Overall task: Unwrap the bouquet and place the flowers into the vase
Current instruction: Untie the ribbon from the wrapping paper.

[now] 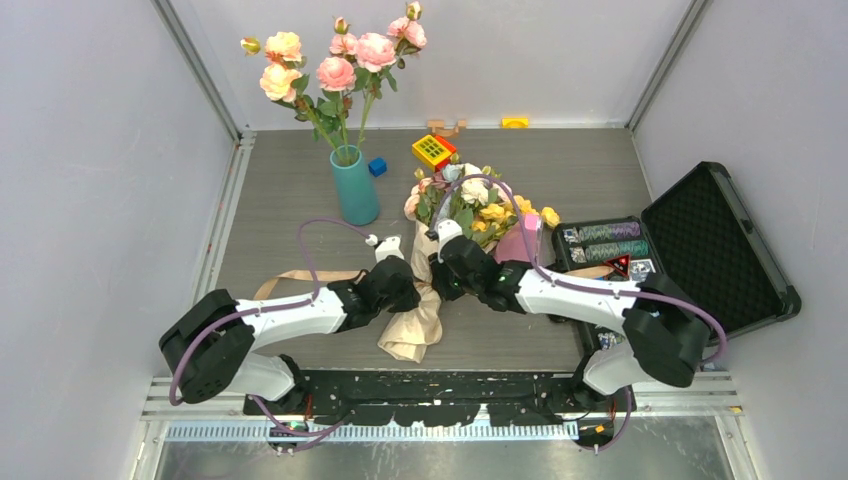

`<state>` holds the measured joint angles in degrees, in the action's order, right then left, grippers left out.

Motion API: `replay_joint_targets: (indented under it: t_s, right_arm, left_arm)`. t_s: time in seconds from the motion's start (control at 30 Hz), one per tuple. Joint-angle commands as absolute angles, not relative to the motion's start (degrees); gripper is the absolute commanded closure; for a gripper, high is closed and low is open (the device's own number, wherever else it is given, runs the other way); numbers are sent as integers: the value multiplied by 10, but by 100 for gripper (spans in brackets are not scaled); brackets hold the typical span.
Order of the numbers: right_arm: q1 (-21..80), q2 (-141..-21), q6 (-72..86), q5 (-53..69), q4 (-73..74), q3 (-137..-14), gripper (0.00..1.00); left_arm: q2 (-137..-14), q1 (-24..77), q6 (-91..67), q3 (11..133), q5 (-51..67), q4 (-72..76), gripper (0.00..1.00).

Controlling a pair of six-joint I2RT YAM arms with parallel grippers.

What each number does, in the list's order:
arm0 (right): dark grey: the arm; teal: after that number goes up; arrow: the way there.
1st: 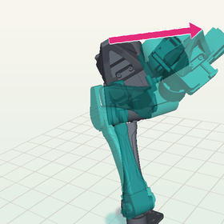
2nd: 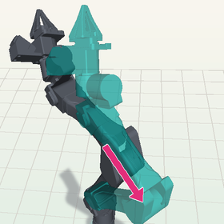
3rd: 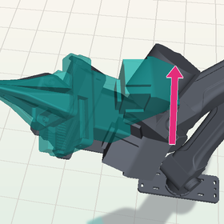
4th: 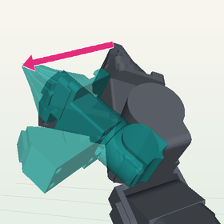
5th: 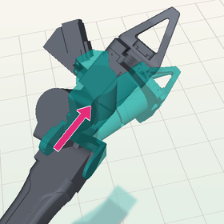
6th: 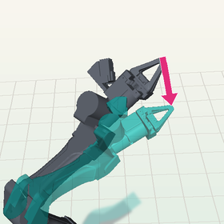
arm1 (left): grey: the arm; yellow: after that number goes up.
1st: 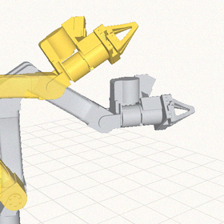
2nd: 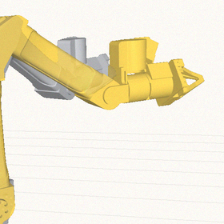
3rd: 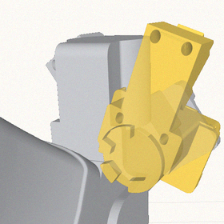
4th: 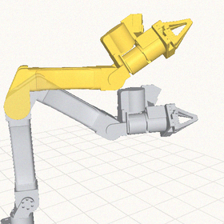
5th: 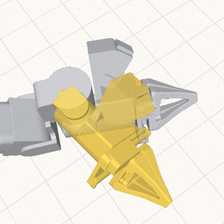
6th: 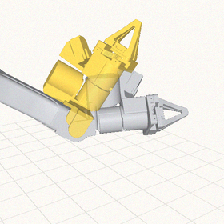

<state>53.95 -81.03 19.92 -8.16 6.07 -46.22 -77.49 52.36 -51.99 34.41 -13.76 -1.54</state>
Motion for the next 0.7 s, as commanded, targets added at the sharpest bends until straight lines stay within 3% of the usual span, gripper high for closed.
replay_joint_targets:
  t_s: [0.0,0.67]
  right_arm:
    - [549,-853,177,-79,66,-507,75]
    - [553,-896,171,-152,68,-531,74]
  left_arm:
    - [-771,519,-505,334,-137,-37,100]
    - [-781,517,-504,336,-130,-29,100]
